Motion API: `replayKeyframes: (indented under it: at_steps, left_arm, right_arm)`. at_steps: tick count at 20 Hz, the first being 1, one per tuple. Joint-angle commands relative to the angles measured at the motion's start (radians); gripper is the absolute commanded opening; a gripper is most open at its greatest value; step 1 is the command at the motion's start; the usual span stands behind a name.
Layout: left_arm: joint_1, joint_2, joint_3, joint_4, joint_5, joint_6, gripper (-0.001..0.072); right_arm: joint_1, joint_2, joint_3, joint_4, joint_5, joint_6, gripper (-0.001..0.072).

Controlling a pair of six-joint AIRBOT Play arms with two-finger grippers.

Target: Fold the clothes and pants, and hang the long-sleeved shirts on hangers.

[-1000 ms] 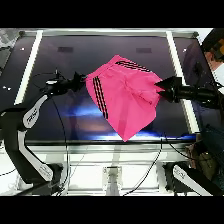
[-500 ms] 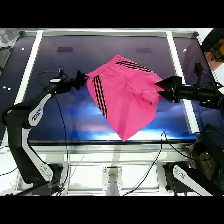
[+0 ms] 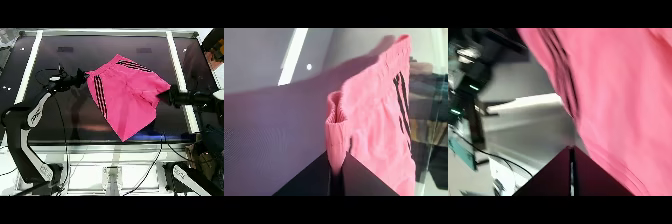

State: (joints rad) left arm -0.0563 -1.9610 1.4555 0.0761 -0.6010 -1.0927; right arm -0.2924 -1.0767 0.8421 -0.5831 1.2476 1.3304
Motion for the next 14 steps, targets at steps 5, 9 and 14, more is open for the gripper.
replayKeyframes:
  at_steps: [5, 9, 14]
  left_arm:
    - [-0.043, 0.041, 0.001, 0.013, 0.014, 0.05, 0.002]
    - [-0.061, 0.042, 0.001, 0.013, 0.014, 0.053, 0.0021]
    - [-0.081, 0.042, 0.001, 0.013, 0.014, 0.053, 0.0021]
  right_arm:
    - [0.0, 0.187, -0.52, 0.055, -0.064, -0.002, 0.0018]
    - [0.0, 0.216, -0.675, 0.044, -0.082, 0.111, 0.0419]
    - [0.0, 0.216, -0.699, 0.082, -0.165, 0.118, 0.0417]
